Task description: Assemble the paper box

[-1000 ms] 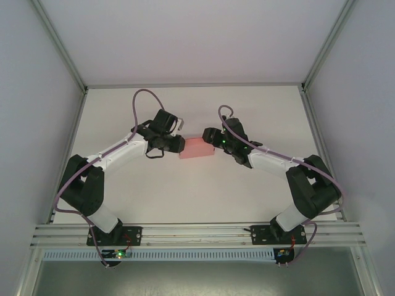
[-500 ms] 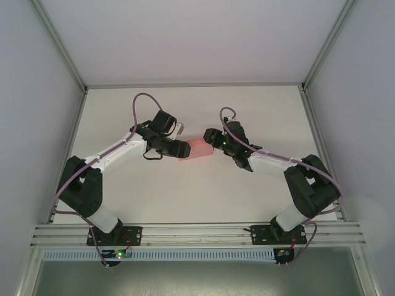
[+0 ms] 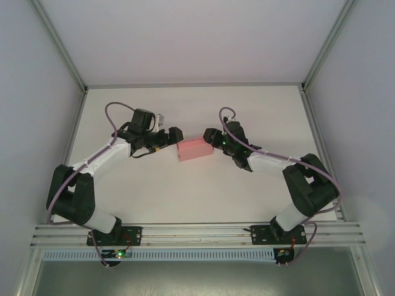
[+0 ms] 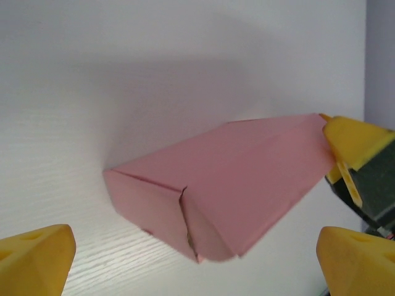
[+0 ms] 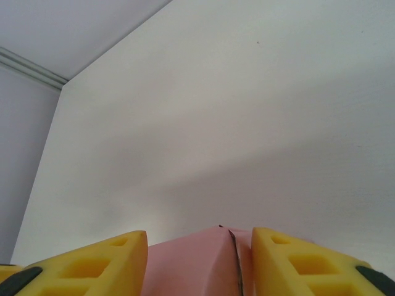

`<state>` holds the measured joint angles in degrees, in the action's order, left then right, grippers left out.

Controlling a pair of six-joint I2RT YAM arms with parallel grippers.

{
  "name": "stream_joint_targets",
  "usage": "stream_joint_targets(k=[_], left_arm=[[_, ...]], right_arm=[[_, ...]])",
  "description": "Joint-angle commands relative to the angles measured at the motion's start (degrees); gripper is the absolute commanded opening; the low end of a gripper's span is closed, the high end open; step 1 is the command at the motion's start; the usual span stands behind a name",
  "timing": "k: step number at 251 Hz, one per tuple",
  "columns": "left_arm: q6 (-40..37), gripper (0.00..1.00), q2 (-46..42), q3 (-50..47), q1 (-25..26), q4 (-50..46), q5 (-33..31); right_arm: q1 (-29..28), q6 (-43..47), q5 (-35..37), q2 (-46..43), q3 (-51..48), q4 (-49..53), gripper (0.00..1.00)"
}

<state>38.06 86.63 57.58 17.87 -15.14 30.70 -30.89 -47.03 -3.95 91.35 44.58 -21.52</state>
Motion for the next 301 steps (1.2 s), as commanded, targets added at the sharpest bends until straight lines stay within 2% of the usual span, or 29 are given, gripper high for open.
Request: stream_joint_targets(k=[1, 44, 96, 135, 153, 183, 212, 262, 301], left_arm=[[6.7, 1.00, 3.4, -1.3, -0.6, 11.7, 6.0], [12.1, 1.00, 7.1, -4.1, -1.5, 22.4, 9.9], [12.9, 0.97, 9.1, -6.0, -1.7, 25.1, 11.1], [12.3, 0.92, 9.6, -8.3, -1.8, 26.3, 10.7], [12.2, 0.82, 10.1, -9.2, -1.8, 27.2, 11.0], [12.0, 0.78, 11.0, -10.2, -1.8, 27.1, 10.7], [10.6, 0.77, 12.0, -10.6, -1.8, 26.9, 10.4], [4.9, 0.69, 12.1, -12.0, -1.6, 25.3, 8.6], [-1.2, 0.66, 12.3, -14.6, -0.4, 24.2, 3.2]], right_arm=[[-0.3, -0.2, -0.4, 3.7, -3.2, 10.7, 0.47], [-0.2, -0.4, -0.6, 4.1, -3.3, 10.6, 0.47], [-0.2, -0.9, -1.2, 4.8, -3.4, 9.8, 0.47], [-0.2, -0.9, -1.5, 5.2, -3.5, 9.8, 0.47], [-0.2, -1.0, -1.6, 5.1, -3.7, 9.8, 0.46], [-0.3, -1.0, -1.3, 4.5, -4.3, 9.5, 0.46], [-0.4, -1.3, -0.6, 4.1, -5.0, 9.7, 0.46], [-0.7, -1.5, -0.6, 4.4, -5.8, 8.8, 0.45], [-0.8, -2.3, -1.2, 5.0, -6.5, 7.0, 0.45]])
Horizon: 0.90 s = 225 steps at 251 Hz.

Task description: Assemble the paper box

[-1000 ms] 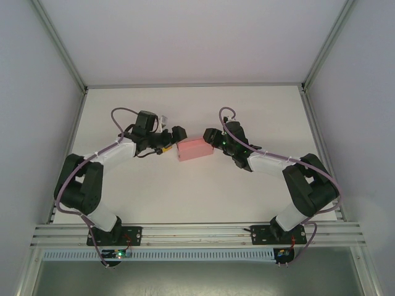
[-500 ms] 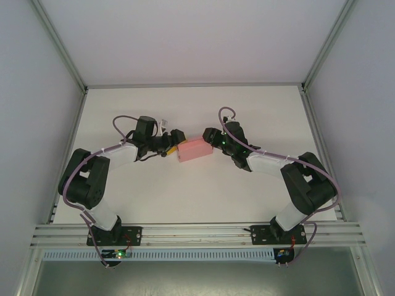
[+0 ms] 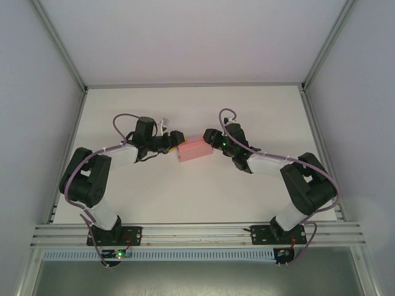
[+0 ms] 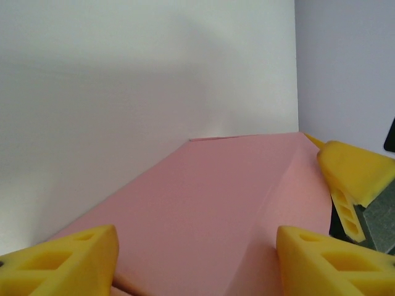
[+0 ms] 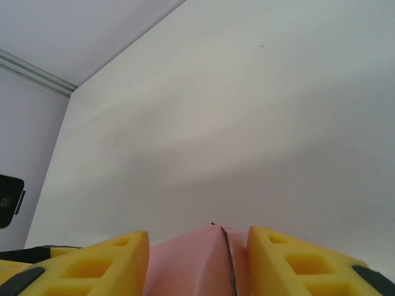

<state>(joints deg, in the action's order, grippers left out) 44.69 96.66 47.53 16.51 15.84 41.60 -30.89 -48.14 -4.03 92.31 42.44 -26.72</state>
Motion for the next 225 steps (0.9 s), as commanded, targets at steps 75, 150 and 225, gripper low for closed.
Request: stream_joint_targets(k=[75, 150, 225], left_arm=[[-14.4, 0.60, 3.5, -7.8, 4.4, -2.3, -14.0], [-15.8, 0.40, 4.6, -11.1, 4.8, 3.5, -12.9], [-16.9, 0.12, 10.2, -12.0, 4.9, 7.8, -14.4]], right_arm=[[-0.8, -1.2, -1.5, 3.8, -5.0, 11.4, 0.42], [-0.2, -0.4, -2.5, 4.2, -8.3, 6.3, 0.36], [2.2, 0.2, -8.5, 8.4, -11.4, -3.8, 0.10]])
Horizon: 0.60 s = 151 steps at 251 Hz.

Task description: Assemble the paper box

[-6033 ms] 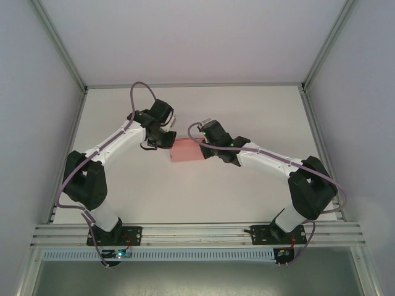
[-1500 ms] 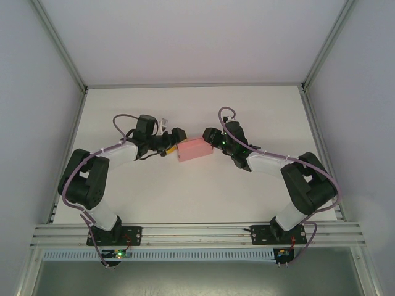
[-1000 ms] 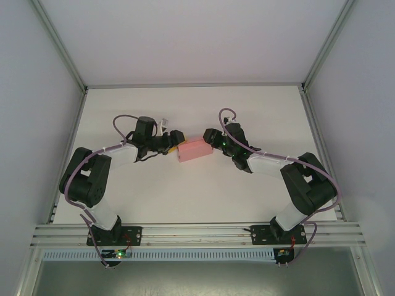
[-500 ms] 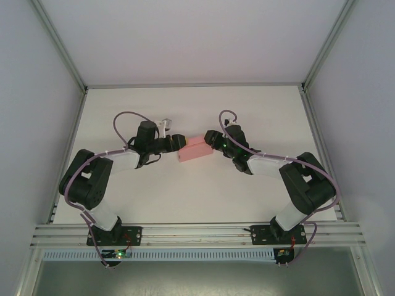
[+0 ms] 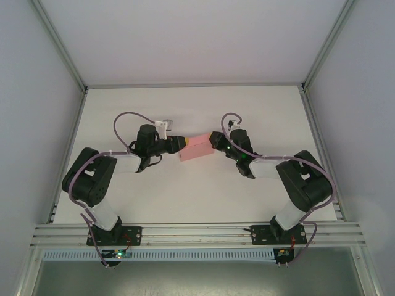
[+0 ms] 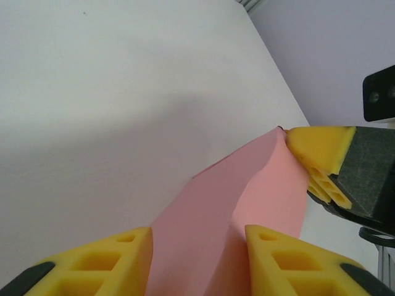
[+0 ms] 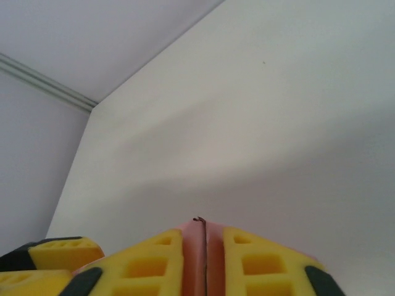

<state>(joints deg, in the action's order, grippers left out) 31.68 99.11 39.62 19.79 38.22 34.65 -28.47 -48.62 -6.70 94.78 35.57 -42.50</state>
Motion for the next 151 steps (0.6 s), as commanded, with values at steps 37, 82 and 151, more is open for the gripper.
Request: stream_joint_targets(k=[37, 82, 151], left_arm=[[-5.2, 0.00, 8.2, -5.5, 1.8, -11.7, -9.5], [-7.8, 0.00, 9.0, -6.5, 2.4, -9.6, -12.0], [-9.7, 0.00, 11.0, -7.9, 3.6, -4.1, -12.7]], right_arm=[[0.2, 2.5, -7.6, 7.3, -5.9, 6.5, 0.00], [0.5, 8.4, -11.6, 8.2, -8.9, -4.3, 0.00], [1.0, 15.6, -15.7, 8.9, -6.9, -0.4, 0.00]])
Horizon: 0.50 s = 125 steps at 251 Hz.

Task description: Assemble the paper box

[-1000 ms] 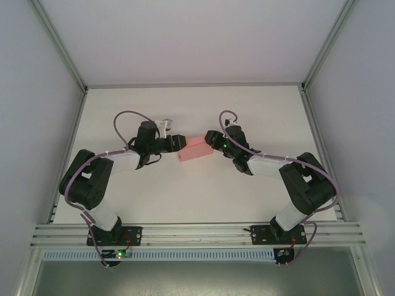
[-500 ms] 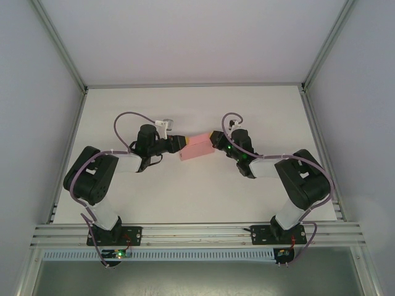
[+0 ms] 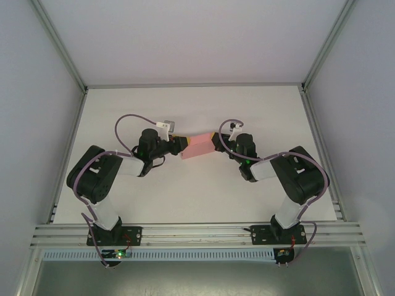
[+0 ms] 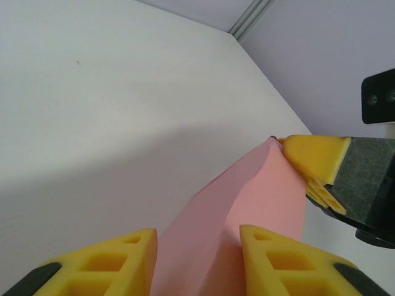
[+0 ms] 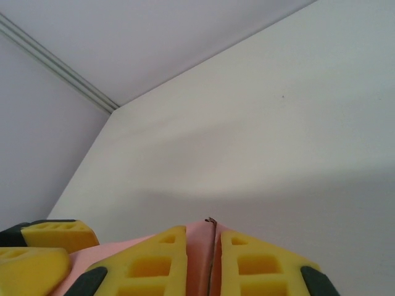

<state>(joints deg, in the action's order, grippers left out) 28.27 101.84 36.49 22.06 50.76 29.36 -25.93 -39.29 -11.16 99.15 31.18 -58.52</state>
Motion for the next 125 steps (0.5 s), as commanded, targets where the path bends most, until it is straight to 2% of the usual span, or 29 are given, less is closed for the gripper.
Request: stream_joint_targets(k=[1, 55, 99, 114, 125], left_arm=[[-6.4, 0.00, 8.3, -4.8, 1.3, -16.6, -7.4], [-6.9, 0.00, 10.0, -5.1, 1.3, -14.7, -8.6], [-5.8, 0.00, 8.4, -3.5, 1.3, -17.3, -7.0], [-5.6, 0.15, 6.8, -2.1, 1.3, -20.1, -6.7], [-5.7, 0.15, 5.7, -0.5, 1.3, -23.3, -7.3]], right_arm=[[-1.5, 6.2, -11.3, 4.4, -2.5, 15.5, 0.00], [-1.6, 10.5, -11.6, 4.1, -1.9, 16.2, 0.00], [-1.5, 10.6, -12.6, 3.8, -0.9, 17.1, 0.00], [-1.5, 9.6, -12.3, 3.0, -0.1, 18.8, 0.00], [-1.4, 8.9, -11.6, 2.4, 1.0, 21.3, 0.00]])
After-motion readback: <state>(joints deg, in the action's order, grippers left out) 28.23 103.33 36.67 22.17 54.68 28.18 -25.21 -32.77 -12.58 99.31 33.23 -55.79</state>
